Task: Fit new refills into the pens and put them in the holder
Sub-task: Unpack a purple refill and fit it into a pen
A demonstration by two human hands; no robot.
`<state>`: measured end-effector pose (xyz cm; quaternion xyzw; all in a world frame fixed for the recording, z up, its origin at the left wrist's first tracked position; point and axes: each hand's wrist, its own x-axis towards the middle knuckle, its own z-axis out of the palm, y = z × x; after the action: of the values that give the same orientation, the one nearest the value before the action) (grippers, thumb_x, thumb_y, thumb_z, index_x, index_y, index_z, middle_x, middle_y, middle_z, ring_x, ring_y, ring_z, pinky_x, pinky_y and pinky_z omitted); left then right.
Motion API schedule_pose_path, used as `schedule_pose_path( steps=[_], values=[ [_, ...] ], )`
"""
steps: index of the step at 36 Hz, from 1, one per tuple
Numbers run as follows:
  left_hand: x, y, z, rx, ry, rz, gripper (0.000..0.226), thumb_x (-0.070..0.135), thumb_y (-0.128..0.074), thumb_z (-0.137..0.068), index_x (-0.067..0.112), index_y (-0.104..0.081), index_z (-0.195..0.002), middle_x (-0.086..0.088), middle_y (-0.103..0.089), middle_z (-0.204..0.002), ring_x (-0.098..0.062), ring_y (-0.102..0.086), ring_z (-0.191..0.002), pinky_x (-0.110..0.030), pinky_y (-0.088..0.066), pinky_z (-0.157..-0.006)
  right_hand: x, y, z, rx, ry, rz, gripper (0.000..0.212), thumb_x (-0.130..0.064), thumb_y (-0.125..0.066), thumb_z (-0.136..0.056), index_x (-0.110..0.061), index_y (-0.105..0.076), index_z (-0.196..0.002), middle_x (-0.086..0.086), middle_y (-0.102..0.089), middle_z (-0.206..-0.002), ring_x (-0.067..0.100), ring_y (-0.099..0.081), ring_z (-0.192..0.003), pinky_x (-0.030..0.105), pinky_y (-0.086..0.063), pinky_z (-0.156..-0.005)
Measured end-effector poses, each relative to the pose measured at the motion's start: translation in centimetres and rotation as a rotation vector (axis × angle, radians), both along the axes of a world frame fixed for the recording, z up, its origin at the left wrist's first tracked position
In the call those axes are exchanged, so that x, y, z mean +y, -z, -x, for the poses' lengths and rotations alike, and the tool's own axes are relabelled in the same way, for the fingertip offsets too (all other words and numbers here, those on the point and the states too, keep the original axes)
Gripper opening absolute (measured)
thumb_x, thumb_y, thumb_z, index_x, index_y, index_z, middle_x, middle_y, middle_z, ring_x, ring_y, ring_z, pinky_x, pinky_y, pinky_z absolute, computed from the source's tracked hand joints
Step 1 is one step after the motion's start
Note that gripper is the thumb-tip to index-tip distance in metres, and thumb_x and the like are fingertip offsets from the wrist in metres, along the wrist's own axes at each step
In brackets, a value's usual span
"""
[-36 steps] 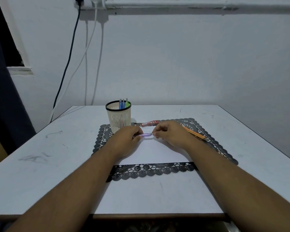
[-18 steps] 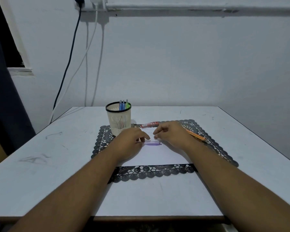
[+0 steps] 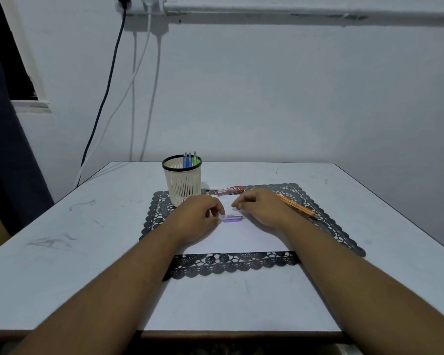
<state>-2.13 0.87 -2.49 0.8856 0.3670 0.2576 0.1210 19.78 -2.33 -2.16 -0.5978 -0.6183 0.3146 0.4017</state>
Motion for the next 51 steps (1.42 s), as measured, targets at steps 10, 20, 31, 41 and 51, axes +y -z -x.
schedule_pose_path(
  steps=[10, 20, 31, 41, 51],
  values=[
    [0.2, 0.1, 0.6, -0.077, -0.010, 0.089, 0.014, 0.013, -0.072, -0.089, 0.026, -0.075, -0.095, 0.012, -0.069, -0.089, -0.009, -0.063, -0.083, -0.030, -0.052, -0.072, -0.6, -1.0, -2.3, 0.086, 0.098, -0.032, 0.016, 0.005, -0.061, -0.098, 0.004, -0.075, -0.106, 0.013, -0.071, -0.097, 0.013, -0.065, -0.084, 0.003, -0.043, -0.058],
    [-0.2, -0.3, 0.5, -0.038, -0.017, 0.055, 0.011, 0.016, -0.069, -0.094, 0.023, -0.075, -0.099, 0.015, -0.065, -0.089, -0.001, -0.058, -0.081, -0.015, -0.042, -0.068, 5.2, -2.0, -2.5, -0.384, 0.119, -0.155, 0.021, -0.013, -0.066, -0.096, -0.026, -0.072, -0.111, -0.008, -0.069, -0.109, 0.007, -0.057, -0.086, 0.024, -0.041, -0.077],
    [-0.2, -0.4, 0.5, -0.055, -0.026, 0.070, 0.015, 0.023, -0.071, -0.091, 0.025, -0.074, -0.106, 0.013, -0.065, -0.092, -0.004, -0.060, -0.083, -0.027, -0.052, -0.074, 8.7, -1.6, -0.9, -0.953, 0.071, -0.117, 0.035, -0.017, -0.048, -0.093, -0.035, -0.074, -0.106, -0.012, -0.064, -0.111, 0.014, -0.057, -0.110, 0.034, -0.048, -0.079],
    [0.1, -0.2, 0.6, -0.065, -0.010, 0.087, 0.014, 0.020, -0.069, -0.091, 0.024, -0.074, -0.104, 0.012, -0.066, -0.089, -0.007, -0.062, -0.081, -0.032, -0.054, -0.074, 10.0, -1.3, -1.4, -0.853, 0.012, -0.093, 0.011, -0.023, -0.063, -0.091, -0.031, -0.069, -0.093, -0.014, -0.063, -0.095, 0.012, -0.059, -0.093, 0.034, -0.051, -0.075],
    [0.3, -0.1, 0.4, -0.069, 0.003, 0.098, 0.012, 0.020, -0.070, -0.091, 0.024, -0.074, -0.102, 0.011, -0.066, -0.086, -0.008, -0.062, -0.079, -0.034, -0.056, -0.074, 10.7, -1.1, -2.3, -0.763, 0.069, -0.189, 0.007, -0.027, -0.066, -0.094, -0.029, -0.072, -0.096, -0.013, -0.067, -0.103, 0.013, -0.060, -0.101, 0.037, -0.053, -0.083]
  ],
)
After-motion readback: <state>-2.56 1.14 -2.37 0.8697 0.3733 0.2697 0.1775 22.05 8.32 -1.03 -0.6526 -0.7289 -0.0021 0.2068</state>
